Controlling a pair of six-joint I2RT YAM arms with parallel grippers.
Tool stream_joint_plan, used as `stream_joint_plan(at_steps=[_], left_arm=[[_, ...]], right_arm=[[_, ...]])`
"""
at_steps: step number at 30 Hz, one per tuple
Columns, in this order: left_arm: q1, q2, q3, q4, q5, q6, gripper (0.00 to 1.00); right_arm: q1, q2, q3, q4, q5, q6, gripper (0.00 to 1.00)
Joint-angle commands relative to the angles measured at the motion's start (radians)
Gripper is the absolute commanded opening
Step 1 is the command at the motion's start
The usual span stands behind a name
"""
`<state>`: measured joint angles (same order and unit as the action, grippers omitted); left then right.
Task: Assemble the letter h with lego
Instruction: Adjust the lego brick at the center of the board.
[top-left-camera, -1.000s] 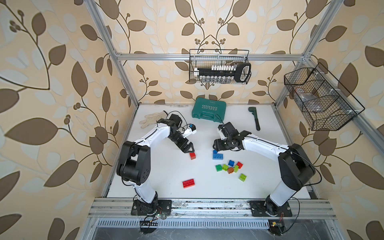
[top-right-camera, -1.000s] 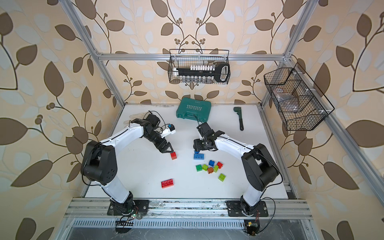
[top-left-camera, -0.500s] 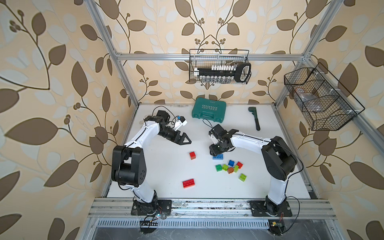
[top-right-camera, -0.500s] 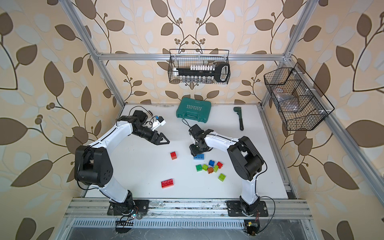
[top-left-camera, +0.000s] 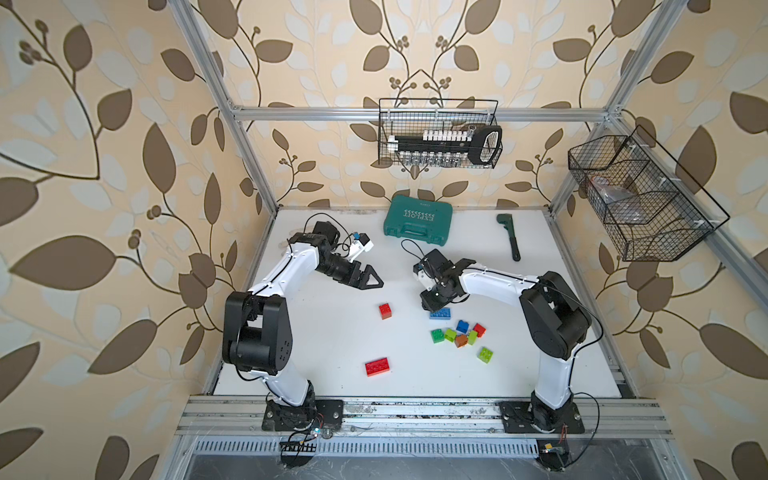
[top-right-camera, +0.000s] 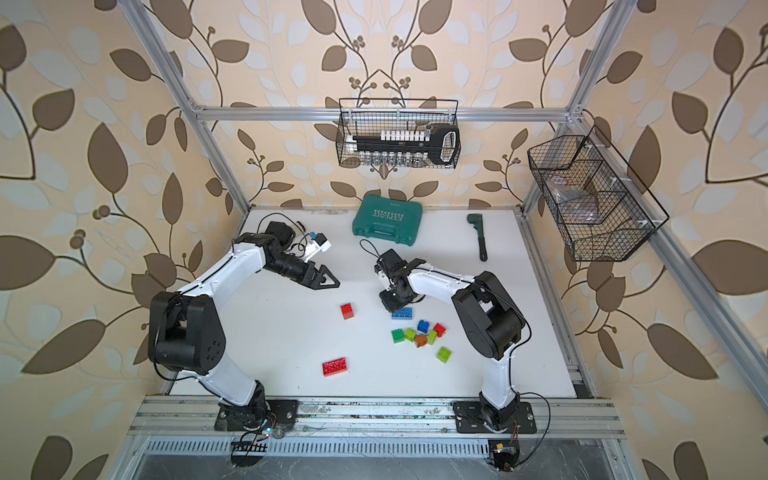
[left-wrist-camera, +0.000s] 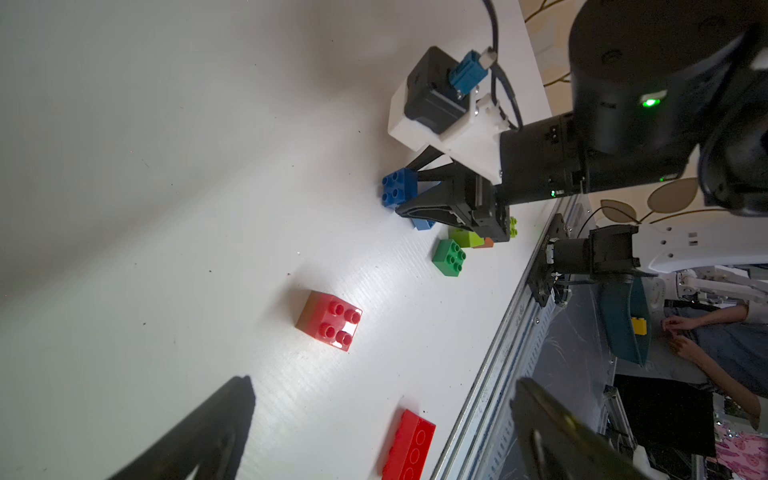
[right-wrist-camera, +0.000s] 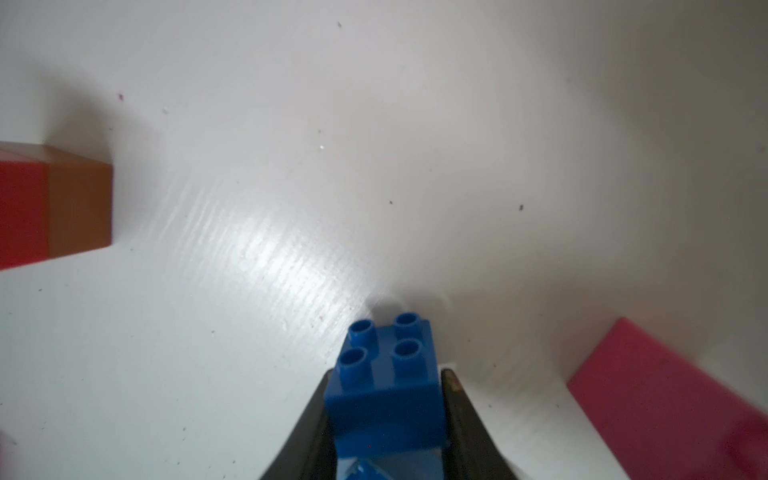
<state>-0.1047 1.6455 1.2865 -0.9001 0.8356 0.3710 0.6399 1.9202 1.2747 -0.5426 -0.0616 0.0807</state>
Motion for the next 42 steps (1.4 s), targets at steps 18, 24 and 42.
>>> stream_joint_plan(at_steps=[18, 24, 42], left_arm=[[-0.032, 0.083, 0.072, -0.06, 0.315, -0.208, 0.96], [-0.06, 0.082, 0.064, -0.061, 0.307, -0.207, 0.87], [-0.127, 0.059, 0.088, -0.099, 0.246, -0.152, 0.35]], right_arm=[[0.221, -0.382, -0.285, 0.624, 0.031, -0.221, 0.32], [0.24, -0.348, -0.242, 0.631, 0.082, -0.22, 0.32], [0.253, -0.389, -0.267, 0.695, 0.094, -0.214, 0.41]])
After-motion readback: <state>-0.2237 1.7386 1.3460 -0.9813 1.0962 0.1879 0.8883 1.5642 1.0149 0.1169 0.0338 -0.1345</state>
